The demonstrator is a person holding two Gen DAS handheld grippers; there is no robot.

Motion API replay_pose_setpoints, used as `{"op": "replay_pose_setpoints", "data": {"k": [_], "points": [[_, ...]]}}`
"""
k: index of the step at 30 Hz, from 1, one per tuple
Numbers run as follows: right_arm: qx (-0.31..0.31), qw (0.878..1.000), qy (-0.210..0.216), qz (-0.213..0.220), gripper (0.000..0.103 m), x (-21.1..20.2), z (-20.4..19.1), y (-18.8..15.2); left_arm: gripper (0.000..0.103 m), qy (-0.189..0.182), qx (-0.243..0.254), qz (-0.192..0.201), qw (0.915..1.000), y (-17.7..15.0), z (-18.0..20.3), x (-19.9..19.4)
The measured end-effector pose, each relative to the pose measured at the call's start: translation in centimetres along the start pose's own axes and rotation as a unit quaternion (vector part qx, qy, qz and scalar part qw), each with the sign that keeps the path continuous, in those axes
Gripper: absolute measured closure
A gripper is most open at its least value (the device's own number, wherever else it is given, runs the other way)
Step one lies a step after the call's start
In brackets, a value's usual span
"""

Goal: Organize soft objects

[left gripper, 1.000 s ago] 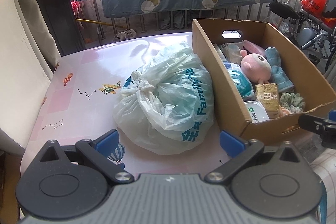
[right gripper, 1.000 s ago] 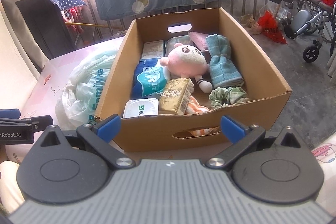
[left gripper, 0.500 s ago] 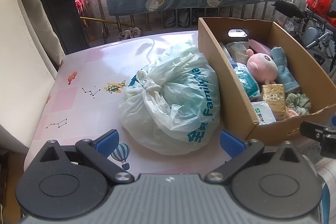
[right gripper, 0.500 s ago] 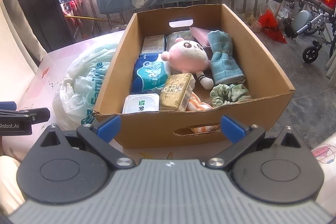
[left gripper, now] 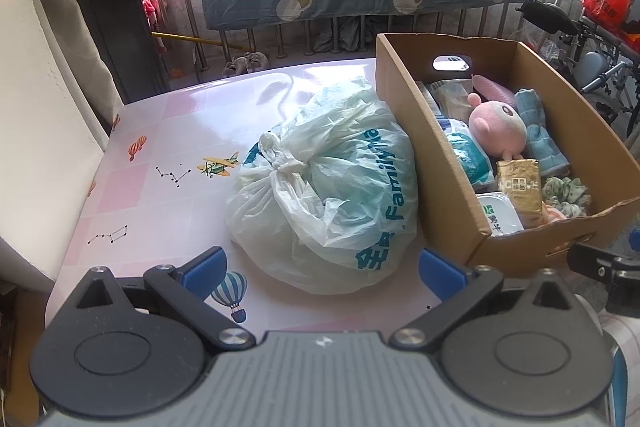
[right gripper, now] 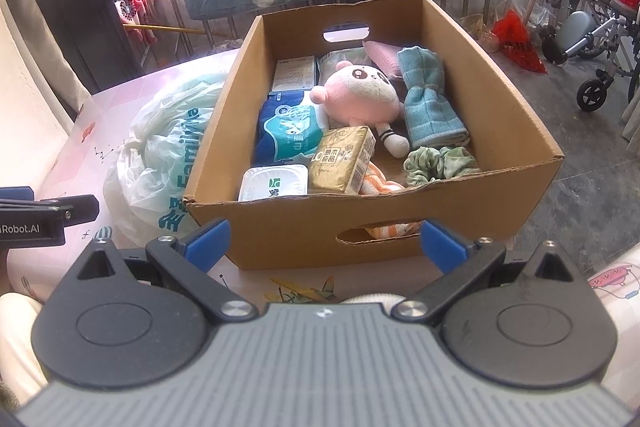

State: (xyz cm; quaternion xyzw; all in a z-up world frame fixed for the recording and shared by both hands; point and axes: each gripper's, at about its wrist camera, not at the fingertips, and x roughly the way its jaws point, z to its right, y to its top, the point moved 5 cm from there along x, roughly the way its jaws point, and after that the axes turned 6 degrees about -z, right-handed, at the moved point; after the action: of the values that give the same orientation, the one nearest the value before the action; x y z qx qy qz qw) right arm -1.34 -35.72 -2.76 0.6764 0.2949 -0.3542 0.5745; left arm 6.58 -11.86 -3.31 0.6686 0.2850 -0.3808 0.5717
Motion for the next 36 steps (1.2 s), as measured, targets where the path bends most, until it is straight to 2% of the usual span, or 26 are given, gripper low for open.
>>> {"op": "replay_pose_setpoints", "data": {"k": [36], "points": [[0.003, 1.0, -0.002, 0.0, 0.001, -0.42, 0.0, -0.14, 0.0, -0.008, -0.003, -0.001, 1.0, 0.03, 0.18, -0.37]]}}
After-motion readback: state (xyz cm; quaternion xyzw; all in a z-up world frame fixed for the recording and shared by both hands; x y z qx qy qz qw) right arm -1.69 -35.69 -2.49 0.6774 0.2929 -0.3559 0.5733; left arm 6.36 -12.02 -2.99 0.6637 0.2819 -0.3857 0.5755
